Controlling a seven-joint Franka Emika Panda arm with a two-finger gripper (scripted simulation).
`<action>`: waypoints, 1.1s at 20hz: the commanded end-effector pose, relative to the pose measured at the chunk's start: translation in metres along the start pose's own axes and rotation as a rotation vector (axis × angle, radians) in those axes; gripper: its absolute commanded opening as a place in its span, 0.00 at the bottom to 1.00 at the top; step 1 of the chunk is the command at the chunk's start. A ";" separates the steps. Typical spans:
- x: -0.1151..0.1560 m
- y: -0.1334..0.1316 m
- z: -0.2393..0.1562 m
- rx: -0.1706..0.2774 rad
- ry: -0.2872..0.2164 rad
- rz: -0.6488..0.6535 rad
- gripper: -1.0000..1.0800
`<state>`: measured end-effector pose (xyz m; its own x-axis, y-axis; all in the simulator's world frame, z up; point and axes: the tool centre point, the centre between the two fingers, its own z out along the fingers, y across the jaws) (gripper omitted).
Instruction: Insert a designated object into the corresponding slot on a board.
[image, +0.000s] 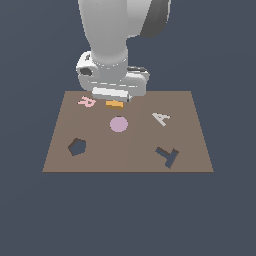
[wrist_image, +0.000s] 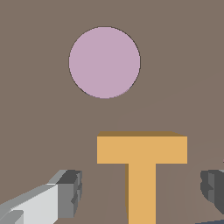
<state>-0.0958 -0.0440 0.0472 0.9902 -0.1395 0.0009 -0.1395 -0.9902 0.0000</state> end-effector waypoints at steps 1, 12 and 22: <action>0.000 0.000 0.006 0.000 -0.001 0.000 0.96; 0.000 0.000 0.017 0.000 -0.001 0.000 0.00; 0.001 0.000 0.017 0.000 -0.001 -0.008 0.00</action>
<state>-0.0956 -0.0438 0.0301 0.9907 -0.1357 -0.0006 -0.1357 -0.9907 -0.0001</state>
